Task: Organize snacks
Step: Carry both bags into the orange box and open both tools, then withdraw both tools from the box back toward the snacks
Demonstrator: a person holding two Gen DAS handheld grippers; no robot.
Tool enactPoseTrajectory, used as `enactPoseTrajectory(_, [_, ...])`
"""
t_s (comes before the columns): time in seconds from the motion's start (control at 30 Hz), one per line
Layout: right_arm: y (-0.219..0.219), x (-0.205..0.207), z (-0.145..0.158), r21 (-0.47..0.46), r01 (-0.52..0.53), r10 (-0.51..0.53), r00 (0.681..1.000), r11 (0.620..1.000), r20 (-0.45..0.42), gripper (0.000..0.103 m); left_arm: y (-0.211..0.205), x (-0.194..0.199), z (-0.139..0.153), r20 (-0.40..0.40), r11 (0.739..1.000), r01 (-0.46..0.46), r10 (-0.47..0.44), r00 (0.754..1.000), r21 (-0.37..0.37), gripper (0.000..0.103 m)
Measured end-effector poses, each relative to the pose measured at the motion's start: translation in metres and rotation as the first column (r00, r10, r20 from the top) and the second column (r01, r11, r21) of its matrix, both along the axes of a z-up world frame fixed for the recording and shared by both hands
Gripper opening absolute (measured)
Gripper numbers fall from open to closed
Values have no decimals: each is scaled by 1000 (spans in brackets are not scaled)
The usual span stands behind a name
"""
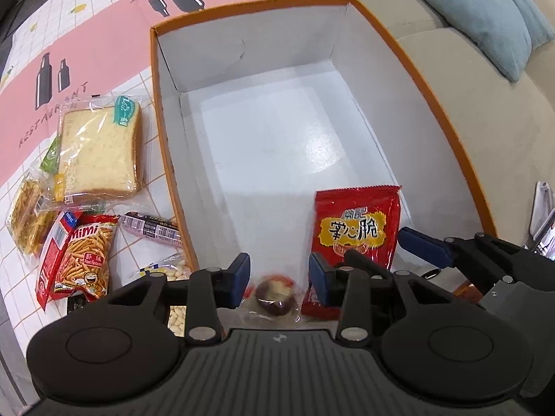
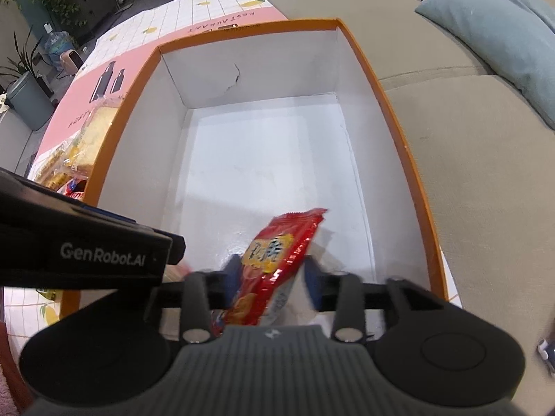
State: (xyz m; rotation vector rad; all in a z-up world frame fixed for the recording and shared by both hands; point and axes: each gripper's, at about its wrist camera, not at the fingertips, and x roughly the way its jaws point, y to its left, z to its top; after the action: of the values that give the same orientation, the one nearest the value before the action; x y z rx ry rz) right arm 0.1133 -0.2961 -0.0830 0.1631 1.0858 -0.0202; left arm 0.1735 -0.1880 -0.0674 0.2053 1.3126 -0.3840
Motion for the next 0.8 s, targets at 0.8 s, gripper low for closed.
enactPoseTrajectory(0.8, [69, -54, 82, -155, 89, -30, 936, 984, 350, 79, 109, -72, 100, 362, 984, -65, 123, 924, -168, 51])
